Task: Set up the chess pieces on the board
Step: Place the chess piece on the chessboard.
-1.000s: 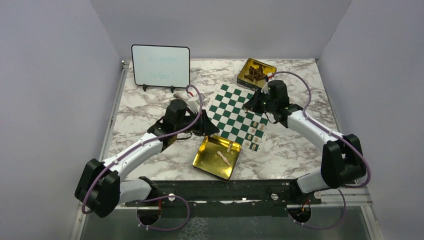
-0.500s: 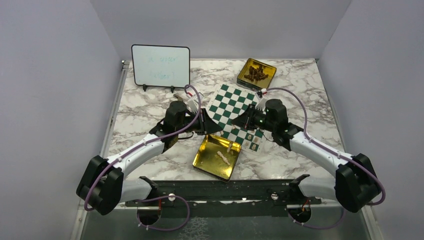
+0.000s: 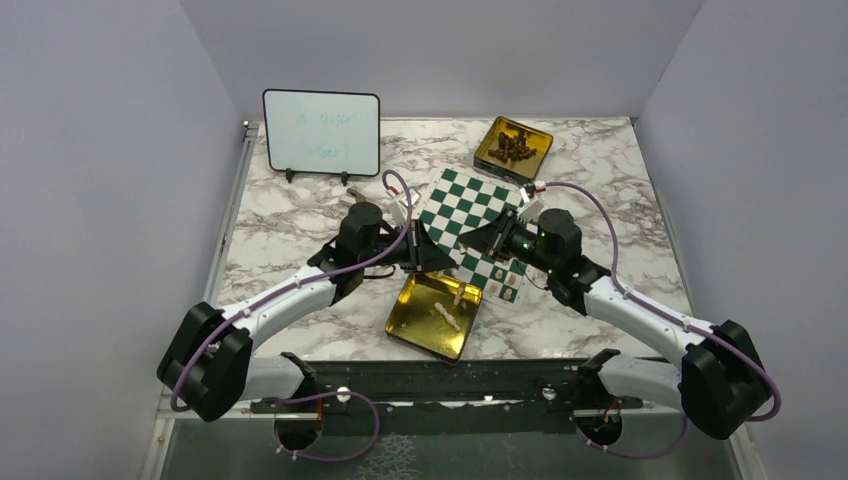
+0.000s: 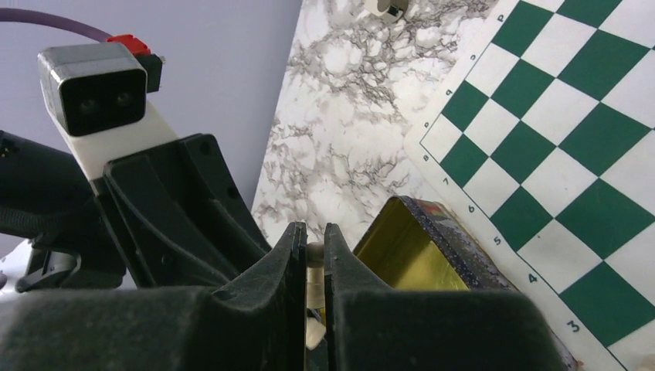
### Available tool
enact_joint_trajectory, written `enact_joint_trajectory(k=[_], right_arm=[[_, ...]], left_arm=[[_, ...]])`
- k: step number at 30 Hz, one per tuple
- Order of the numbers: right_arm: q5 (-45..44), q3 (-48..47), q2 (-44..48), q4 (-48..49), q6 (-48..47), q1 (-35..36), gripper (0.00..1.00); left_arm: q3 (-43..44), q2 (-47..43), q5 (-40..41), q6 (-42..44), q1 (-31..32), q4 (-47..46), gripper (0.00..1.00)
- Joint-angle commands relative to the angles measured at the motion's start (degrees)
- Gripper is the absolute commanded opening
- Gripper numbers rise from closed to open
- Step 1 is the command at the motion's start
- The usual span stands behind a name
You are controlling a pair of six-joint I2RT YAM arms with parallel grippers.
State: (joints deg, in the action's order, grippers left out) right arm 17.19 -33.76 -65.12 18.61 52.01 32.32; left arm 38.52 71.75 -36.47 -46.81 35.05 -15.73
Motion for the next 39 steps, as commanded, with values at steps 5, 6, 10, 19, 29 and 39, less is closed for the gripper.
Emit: enact_joint_trajectory(k=[5,6,10,19,29,39], right_arm=[[-5.1,-2.48,-2.53,5.28,3.68,1.88,0.11],[-5.59,-2.48,-2.74,5.29,3.75,2.17,0.11],[-6.5,-2.39,-2.7,6.06,4.22,2.61,0.11],[-7.89,-1.94,0.1,4.67,3.49,3.72,0.11],[-6.9,-0.98,3.53,1.62,2.13,3.85,0.11],[-9.13,-0.34,4.12,0.46,0.5,3.81,0.11]], left_arm=[[3.59,2.64,-3.24,-4.87,3.6,-7.21,0.23],[3.84,3.22,-3.45,-5.4,4.03,-7.89,0.23],[4.43,4.77,-2.4,-5.81,4.74,-9.34,0.23],[5.61,7.08,2.77,-4.61,4.6,-10.11,0.22],[2.04,5.31,8.38,-2.78,3.82,-10.04,0.21],[1.8,5.29,8.11,-1.67,3.2,-8.8,0.21]])
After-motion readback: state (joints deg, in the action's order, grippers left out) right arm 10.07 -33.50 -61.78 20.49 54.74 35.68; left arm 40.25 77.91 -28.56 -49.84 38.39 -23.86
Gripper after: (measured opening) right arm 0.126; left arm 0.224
